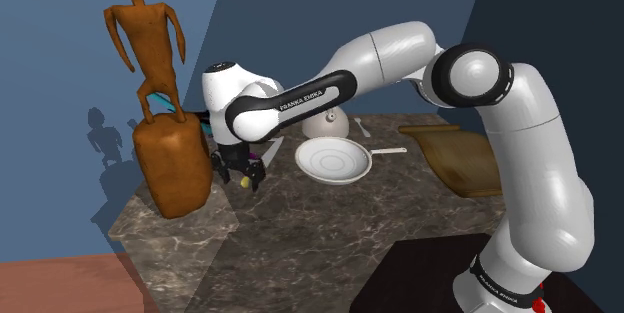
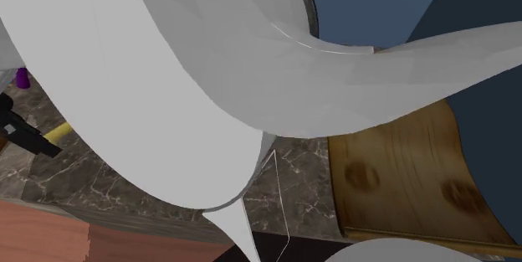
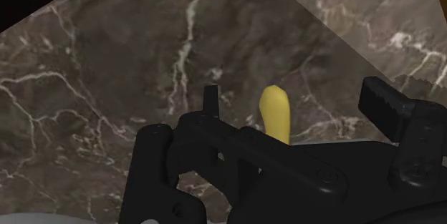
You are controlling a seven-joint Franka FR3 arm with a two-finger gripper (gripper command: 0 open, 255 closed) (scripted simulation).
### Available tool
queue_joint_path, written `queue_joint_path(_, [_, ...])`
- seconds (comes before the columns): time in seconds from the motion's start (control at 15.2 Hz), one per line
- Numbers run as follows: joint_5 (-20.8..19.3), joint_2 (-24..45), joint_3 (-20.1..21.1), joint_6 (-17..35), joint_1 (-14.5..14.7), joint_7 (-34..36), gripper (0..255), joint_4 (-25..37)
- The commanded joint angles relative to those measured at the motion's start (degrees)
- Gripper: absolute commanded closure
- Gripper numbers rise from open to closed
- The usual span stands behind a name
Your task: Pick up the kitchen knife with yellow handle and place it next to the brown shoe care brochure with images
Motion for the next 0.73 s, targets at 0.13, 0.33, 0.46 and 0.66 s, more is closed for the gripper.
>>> queue_joint_path(0.13, [1.4,-1.9,1.0,-4.9,0.1,-0.9,0,3.4])
queue_joint_path(0.33, [1.4,-1.9,1.0,-4.9,0.1,-0.9,0,3.4])
queue_joint_path(0.46, [1.4,-1.9,1.0,-4.9,0.1,-0.9,0,3.4])
queue_joint_path(0.66, [1.4,-1.9,1.0,-4.9,0.1,-0.9,0,3.4])
